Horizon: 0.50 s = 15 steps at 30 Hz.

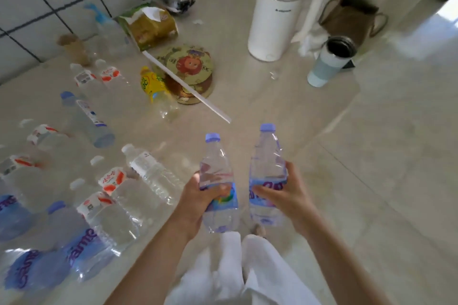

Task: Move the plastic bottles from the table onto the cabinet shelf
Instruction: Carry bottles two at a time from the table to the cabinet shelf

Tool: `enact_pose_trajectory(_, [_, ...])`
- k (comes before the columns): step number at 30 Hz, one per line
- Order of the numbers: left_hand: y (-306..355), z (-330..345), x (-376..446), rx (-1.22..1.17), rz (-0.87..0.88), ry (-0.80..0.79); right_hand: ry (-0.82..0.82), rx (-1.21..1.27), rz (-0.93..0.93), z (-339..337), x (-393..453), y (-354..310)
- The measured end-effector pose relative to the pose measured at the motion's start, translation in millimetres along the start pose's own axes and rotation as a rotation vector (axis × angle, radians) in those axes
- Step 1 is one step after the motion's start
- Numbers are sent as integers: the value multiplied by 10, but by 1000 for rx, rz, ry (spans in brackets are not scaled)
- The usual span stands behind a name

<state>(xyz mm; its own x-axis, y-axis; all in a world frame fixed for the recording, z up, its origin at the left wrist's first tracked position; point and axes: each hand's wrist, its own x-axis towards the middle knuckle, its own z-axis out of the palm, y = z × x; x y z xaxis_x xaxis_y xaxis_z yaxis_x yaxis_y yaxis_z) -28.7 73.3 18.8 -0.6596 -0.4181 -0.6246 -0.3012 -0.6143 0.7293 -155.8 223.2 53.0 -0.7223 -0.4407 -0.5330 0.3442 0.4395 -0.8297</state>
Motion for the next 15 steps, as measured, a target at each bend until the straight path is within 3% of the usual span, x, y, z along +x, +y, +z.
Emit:
enact_pose_trajectory(6, [-210, 615, -238, 231, 31, -9, 215, 125, 34, -568, -600, 382])
enact_pose_trajectory(15, [-940, 1856, -816, 516, -8, -311, 545, 337, 76, -1595, -1874, 1275])
